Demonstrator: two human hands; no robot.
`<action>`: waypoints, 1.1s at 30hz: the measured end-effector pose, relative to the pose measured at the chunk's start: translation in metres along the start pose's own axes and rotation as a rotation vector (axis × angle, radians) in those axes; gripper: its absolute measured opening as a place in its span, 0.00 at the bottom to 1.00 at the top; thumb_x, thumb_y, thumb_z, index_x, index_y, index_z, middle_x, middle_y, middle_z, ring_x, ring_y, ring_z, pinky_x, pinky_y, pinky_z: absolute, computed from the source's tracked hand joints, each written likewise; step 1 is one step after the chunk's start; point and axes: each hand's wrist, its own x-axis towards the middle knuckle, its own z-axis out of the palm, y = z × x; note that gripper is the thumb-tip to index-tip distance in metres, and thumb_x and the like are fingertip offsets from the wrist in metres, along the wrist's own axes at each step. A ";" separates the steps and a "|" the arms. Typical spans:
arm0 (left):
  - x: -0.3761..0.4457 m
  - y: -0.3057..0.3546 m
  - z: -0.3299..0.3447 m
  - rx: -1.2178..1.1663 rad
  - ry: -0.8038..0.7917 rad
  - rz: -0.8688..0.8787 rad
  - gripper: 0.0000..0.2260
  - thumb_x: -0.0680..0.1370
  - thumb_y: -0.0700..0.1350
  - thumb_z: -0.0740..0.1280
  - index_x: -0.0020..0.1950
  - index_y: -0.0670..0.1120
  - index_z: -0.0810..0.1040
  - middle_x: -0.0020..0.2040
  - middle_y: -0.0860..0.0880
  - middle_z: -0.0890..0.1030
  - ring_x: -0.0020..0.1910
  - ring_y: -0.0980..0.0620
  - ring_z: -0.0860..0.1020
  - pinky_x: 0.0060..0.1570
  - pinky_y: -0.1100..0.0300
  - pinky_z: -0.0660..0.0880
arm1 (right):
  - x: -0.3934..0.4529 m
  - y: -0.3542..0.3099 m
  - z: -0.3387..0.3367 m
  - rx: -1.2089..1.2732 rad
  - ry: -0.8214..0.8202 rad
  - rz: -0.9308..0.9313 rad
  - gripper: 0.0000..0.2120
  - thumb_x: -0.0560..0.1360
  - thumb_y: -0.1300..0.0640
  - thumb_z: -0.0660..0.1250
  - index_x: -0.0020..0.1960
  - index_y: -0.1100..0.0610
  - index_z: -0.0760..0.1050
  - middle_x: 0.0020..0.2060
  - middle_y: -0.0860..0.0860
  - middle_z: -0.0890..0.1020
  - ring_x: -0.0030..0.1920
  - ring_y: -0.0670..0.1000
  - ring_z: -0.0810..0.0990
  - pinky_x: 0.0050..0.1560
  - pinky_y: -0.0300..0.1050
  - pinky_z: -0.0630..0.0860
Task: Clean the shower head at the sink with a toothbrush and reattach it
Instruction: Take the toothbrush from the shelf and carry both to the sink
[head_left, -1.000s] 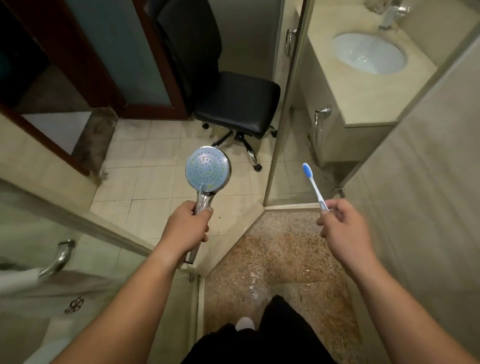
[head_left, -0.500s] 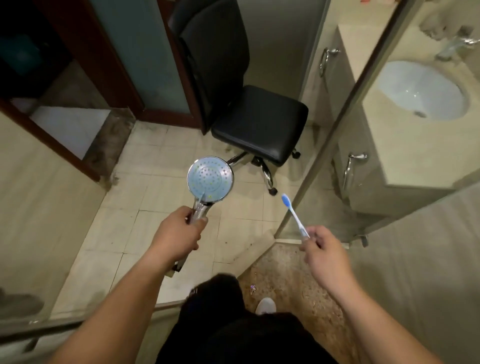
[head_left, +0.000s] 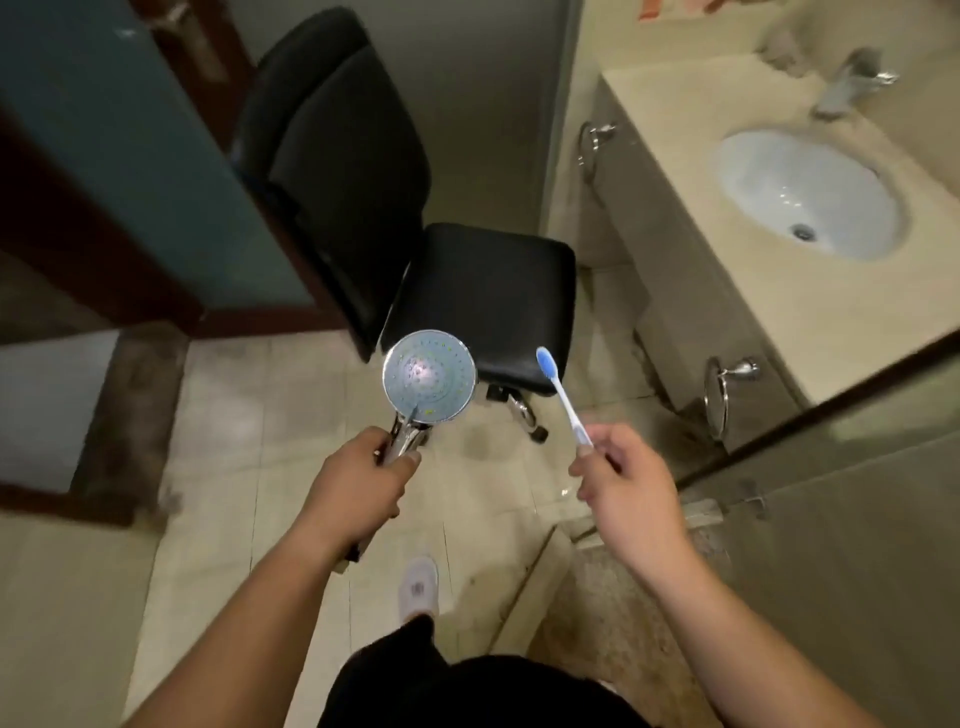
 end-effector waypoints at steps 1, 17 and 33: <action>0.018 0.012 -0.014 0.020 -0.014 0.032 0.06 0.80 0.50 0.68 0.47 0.48 0.77 0.37 0.46 0.83 0.32 0.46 0.83 0.32 0.60 0.72 | 0.001 -0.003 0.008 0.008 0.033 0.031 0.07 0.79 0.60 0.62 0.47 0.50 0.76 0.36 0.55 0.81 0.29 0.46 0.74 0.29 0.38 0.70; 0.208 0.157 -0.038 0.254 -0.228 0.336 0.08 0.76 0.55 0.70 0.44 0.52 0.77 0.37 0.48 0.83 0.37 0.45 0.84 0.44 0.43 0.83 | 0.080 -0.005 0.044 0.147 0.461 0.295 0.07 0.79 0.59 0.63 0.46 0.49 0.77 0.33 0.48 0.82 0.31 0.45 0.78 0.38 0.49 0.76; 0.314 0.294 0.053 0.449 -0.542 0.482 0.06 0.80 0.50 0.69 0.48 0.48 0.78 0.36 0.46 0.84 0.29 0.51 0.81 0.32 0.59 0.75 | 0.244 -0.089 -0.057 0.295 0.781 0.207 0.07 0.78 0.59 0.62 0.47 0.50 0.77 0.36 0.51 0.81 0.32 0.46 0.76 0.38 0.50 0.76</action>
